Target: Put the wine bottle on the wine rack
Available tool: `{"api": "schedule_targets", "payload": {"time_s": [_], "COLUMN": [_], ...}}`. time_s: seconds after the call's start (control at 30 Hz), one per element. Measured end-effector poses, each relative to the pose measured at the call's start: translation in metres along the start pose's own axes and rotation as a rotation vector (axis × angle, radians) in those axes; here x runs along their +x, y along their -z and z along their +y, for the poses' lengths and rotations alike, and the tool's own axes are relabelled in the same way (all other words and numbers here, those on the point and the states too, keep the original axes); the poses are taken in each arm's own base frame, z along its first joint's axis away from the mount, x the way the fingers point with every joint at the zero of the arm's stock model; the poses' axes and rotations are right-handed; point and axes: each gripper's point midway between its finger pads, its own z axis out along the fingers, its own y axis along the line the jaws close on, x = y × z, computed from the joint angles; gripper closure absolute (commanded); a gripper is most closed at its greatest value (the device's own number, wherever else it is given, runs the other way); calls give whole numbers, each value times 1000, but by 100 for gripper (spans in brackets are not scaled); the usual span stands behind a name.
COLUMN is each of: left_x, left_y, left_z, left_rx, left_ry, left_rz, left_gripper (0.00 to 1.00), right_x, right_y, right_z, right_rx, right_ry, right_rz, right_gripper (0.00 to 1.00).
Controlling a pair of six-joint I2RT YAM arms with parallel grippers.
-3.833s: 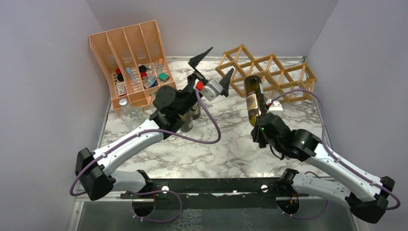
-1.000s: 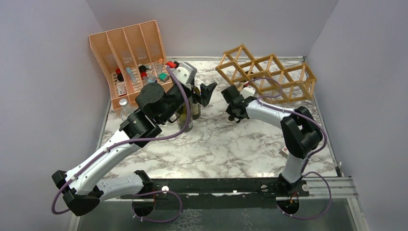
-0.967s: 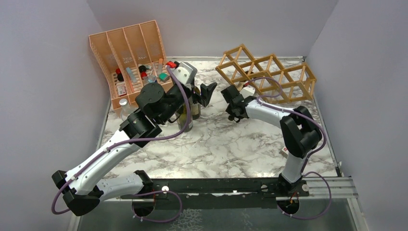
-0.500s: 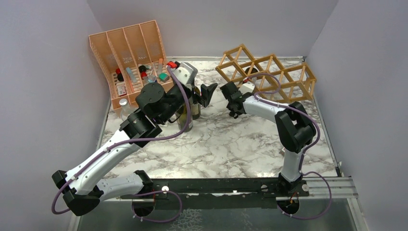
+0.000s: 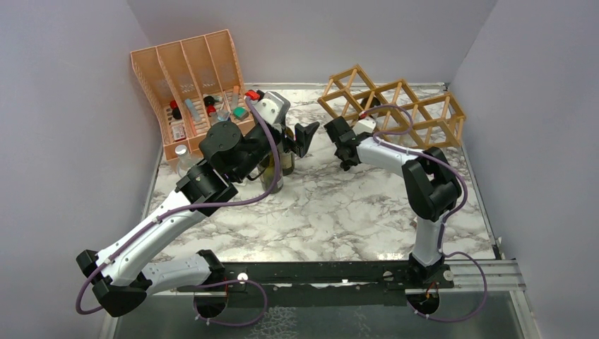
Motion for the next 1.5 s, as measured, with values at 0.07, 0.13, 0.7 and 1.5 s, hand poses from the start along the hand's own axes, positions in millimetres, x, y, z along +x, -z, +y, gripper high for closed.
{"api": "schedule_targets", "payload": {"time_s": [0.07,0.13,0.7,1.5], "left_x": [0,0,0,2], "left_y": [0,0,0,-1], "left_z": [0,0,0,0], "left_rx": [1,2,3,3], "left_ry": [-2,-3,-14,-14], "left_rz": [0,0,1,4], "left_gripper": [1,1,1,1], "right_x": [-4,-11,-34,-19], "right_y": [-1,-2,-5,34], "right_z": [-1,1,-3,-9], "right_rx": [8,13,55,-110], "right_ry": [-3,-8,-4,115], "right_rz": [-10,-31,-111,18], "right_gripper": [58,54,31,64]}}
